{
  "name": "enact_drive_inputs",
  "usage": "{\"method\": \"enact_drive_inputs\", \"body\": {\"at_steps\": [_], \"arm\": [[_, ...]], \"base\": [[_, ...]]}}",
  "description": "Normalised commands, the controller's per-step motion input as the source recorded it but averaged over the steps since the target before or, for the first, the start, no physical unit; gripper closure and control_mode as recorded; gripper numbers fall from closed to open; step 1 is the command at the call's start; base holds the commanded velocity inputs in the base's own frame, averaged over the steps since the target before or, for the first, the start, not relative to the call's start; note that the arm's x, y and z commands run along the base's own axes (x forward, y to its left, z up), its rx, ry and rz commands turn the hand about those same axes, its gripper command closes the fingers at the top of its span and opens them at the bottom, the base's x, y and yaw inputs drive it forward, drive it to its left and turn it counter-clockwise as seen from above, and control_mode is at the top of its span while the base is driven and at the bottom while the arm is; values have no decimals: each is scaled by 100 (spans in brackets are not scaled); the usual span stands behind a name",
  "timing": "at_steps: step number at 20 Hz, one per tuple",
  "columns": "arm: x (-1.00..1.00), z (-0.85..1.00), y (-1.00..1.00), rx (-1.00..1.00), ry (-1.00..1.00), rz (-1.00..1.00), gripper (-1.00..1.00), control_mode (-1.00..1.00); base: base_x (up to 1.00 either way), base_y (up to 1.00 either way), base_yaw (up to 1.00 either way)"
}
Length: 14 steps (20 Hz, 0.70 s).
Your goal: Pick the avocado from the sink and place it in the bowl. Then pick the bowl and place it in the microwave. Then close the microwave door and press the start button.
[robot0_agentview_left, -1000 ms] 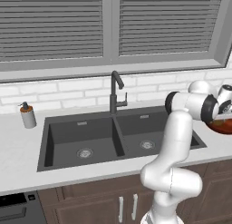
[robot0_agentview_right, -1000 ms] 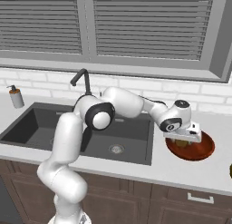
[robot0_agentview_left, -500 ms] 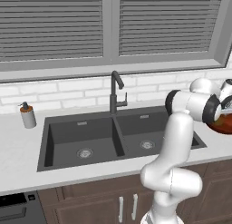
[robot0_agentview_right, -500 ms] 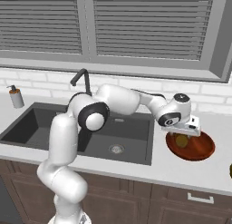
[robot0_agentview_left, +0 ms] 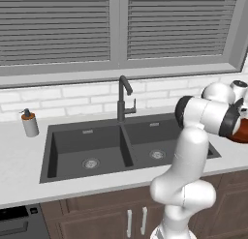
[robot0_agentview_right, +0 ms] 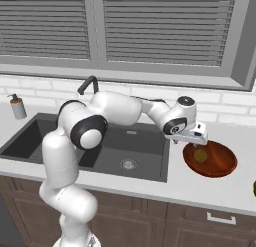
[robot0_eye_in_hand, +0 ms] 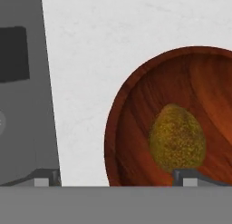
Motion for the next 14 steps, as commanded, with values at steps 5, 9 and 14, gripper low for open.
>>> {"method": "enact_drive_inputs", "body": {"at_steps": [5,9,14], "arm": [[0,-24,19,2,0,0,-100,-100],[0,-28,-3,0,0,3,-100,-100],[0,-21,-7,0,0,1,-100,-100]], "base": [[0,0,0],[0,0,0],[0,0,0]]}}
